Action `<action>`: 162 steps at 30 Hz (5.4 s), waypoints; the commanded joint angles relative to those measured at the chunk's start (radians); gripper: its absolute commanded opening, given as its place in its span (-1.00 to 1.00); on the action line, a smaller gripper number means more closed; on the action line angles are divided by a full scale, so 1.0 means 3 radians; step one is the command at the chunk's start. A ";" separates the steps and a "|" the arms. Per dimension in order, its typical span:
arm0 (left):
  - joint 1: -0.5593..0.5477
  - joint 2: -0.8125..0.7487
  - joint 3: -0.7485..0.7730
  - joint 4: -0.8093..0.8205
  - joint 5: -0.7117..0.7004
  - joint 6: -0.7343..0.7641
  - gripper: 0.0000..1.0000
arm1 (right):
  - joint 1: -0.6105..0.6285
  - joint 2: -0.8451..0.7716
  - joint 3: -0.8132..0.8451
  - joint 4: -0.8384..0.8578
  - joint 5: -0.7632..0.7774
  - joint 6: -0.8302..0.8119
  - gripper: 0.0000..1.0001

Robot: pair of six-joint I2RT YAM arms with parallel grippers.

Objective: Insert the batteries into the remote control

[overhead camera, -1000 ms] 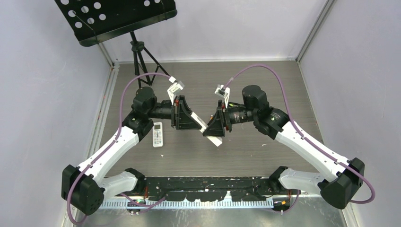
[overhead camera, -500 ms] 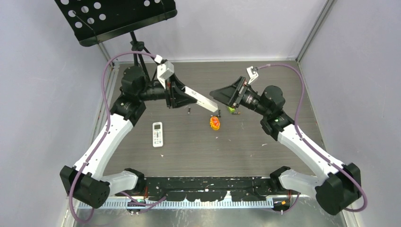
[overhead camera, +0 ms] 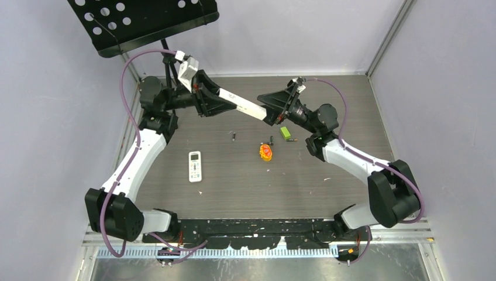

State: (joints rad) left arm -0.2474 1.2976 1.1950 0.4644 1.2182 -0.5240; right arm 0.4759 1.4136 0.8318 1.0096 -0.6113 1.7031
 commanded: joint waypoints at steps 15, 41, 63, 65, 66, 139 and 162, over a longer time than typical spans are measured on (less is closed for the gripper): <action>0.0015 0.0080 0.0160 0.1106 0.0009 -0.0555 -1.00 | -0.0001 0.0182 0.0322 0.1079 -0.0584 0.0448 -0.58; 0.0139 0.0143 0.0047 0.1180 0.0049 -0.0863 -1.00 | -0.0200 0.0196 0.0240 0.1382 -0.0604 0.0337 0.62; 0.0142 0.0256 0.0030 0.2016 0.0102 -0.1449 -1.00 | 0.0102 0.0567 0.0394 0.1205 -0.0483 0.0404 -0.40; 0.0149 0.0185 0.0031 0.1763 0.0015 -0.1255 -1.00 | 0.0068 0.0548 0.0279 0.1236 -0.0470 0.0407 -0.44; 0.0153 0.0136 0.0031 0.1554 -0.0035 -0.1110 -1.00 | 0.0044 0.0534 0.0213 0.1253 -0.0460 0.0419 -0.47; 0.0162 -0.0050 -0.0043 -0.0138 0.0110 0.0243 -1.00 | -0.0278 -0.0473 0.0297 -0.1598 -0.0630 -0.0891 -0.72; 0.0165 -0.0058 -0.0061 -0.0244 0.0068 0.0324 -1.00 | -0.0277 -0.0336 0.0302 -0.1770 -0.0638 -0.0888 -0.06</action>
State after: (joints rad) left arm -0.1963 1.2984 1.1572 0.3542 1.2388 -0.4320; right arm 0.3870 1.3075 0.8936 0.4530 -0.7841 1.4433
